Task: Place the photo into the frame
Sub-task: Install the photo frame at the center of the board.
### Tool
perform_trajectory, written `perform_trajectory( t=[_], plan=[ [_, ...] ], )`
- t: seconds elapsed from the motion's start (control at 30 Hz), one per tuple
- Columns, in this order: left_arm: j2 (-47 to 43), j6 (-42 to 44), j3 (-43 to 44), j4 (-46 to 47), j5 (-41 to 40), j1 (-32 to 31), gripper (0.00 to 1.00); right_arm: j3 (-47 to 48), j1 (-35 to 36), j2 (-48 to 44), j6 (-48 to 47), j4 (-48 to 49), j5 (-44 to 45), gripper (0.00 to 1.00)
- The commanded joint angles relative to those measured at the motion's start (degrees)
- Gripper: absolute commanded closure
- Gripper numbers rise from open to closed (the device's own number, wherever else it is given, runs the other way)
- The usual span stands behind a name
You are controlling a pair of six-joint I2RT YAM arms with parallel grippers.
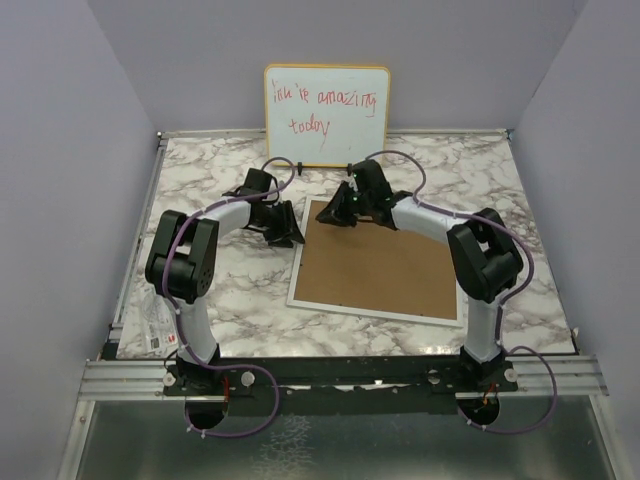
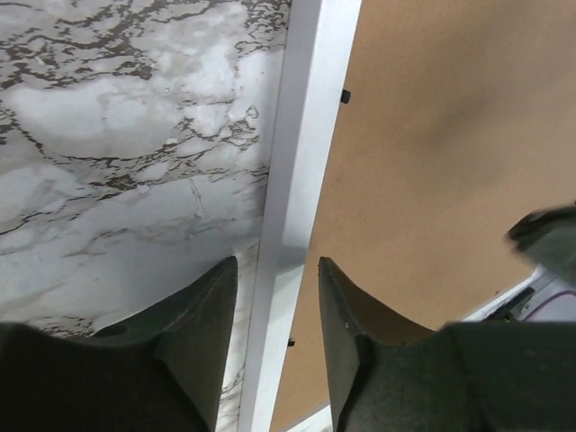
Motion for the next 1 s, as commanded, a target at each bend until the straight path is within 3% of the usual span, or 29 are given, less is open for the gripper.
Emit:
perform_trajectory(
  t=[0.0, 0.17, 0.27, 0.47, 0.97],
  plan=[
    [5.24, 2.54, -1.67, -3.89, -3.90, -0.40, 0.51, 8.77, -1.57, 6.38, -2.00, 1.98, -5.06, 0.83],
    [6.38, 2.09, -0.87, -3.16, -4.42, -0.40, 0.47, 17.36, -2.01, 13.77, -1.74, 1.23, -10.33, 0.80],
    [7.34, 1.62, -1.31, -3.56, -5.31, -0.40, 0.54, 20.05, -1.98, 16.94, -0.99, 1.19, -12.51, 0.80],
    [8.64, 1.95, -3.40, -4.74, -8.65, -0.40, 0.63, 20.85, -2.01, 19.84, 0.12, 1.95, -13.26, 0.86],
    [8.82, 1.91, -4.89, -4.85, -10.91, -0.40, 0.66, 19.48, -2.93, 23.13, -0.38, -3.37, -7.71, 0.90]
  ],
)
